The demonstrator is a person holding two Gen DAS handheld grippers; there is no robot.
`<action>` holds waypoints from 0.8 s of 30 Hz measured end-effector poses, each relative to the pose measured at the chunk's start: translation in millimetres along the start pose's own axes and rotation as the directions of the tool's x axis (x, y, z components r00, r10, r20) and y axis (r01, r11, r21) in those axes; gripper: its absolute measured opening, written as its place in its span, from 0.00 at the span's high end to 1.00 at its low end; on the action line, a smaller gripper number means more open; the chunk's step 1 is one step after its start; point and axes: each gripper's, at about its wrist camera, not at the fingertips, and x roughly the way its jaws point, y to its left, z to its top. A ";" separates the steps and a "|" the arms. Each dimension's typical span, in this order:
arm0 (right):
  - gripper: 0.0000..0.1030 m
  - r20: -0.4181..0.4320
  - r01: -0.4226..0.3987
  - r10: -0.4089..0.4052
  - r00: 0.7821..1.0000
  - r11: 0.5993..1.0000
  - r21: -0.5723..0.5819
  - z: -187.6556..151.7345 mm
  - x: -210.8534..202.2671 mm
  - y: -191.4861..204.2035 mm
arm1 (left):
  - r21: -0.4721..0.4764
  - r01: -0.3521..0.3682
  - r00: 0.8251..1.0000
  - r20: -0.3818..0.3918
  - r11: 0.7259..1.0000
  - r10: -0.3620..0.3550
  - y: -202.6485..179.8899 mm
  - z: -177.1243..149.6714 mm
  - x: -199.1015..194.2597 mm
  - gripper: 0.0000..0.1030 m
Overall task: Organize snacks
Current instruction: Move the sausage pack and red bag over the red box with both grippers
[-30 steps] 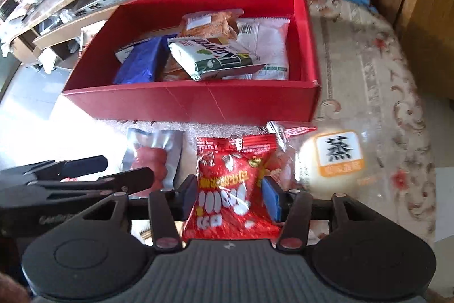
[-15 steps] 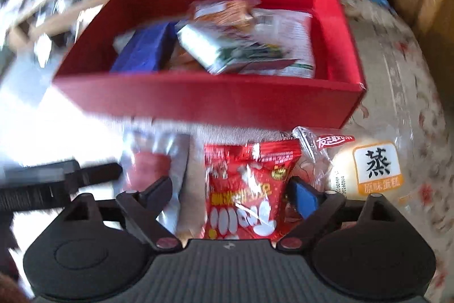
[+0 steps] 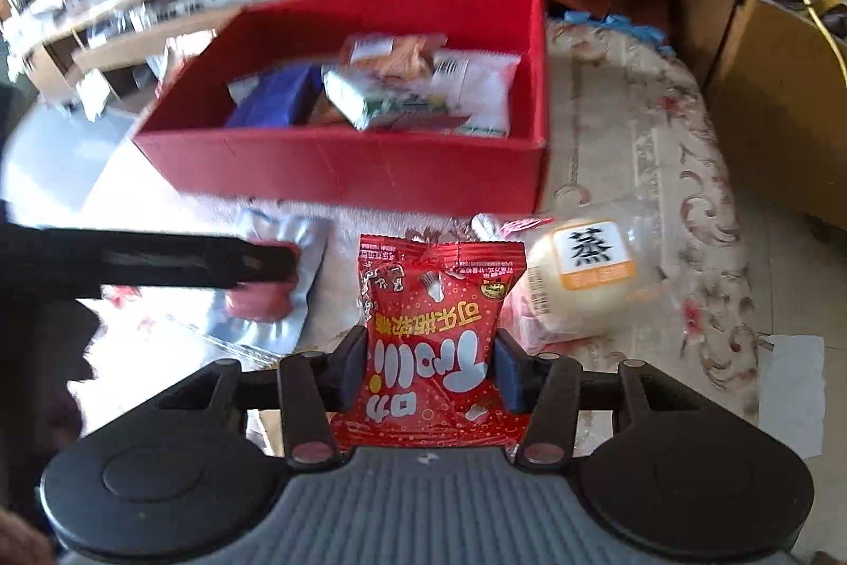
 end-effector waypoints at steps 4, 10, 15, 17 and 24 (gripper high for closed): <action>0.53 0.000 -0.012 0.012 1.000 1.000 0.022 -2.1 -3.0 -12.0 | 0.145 -0.136 0.991 0.027 0.980 0.133 -26.6 -6.2 12.4 0.00; 0.53 0.033 -0.054 0.053 0.998 0.998 0.041 1.3 -14.0 -17.2 | 0.219 -0.154 0.988 0.057 0.963 0.145 -25.6 -22.0 6.5 0.06; 0.53 0.067 -0.080 0.078 0.995 0.997 0.024 2.4 -25.5 -10.6 | 0.224 -0.161 0.987 0.064 0.961 0.150 -19.6 -33.8 -11.6 0.26; 0.53 0.078 -0.091 0.089 0.993 0.996 0.016 1.5 -29.6 -9.0 | 0.223 -0.151 0.988 0.050 0.963 0.143 -16.1 -41.4 -17.4 0.26; 0.53 0.103 -0.108 0.106 0.989 0.994 0.006 -2.2 -40.3 -5.2 | 0.211 -0.124 0.992 0.031 0.969 0.120 -5.2 -59.5 -34.6 0.27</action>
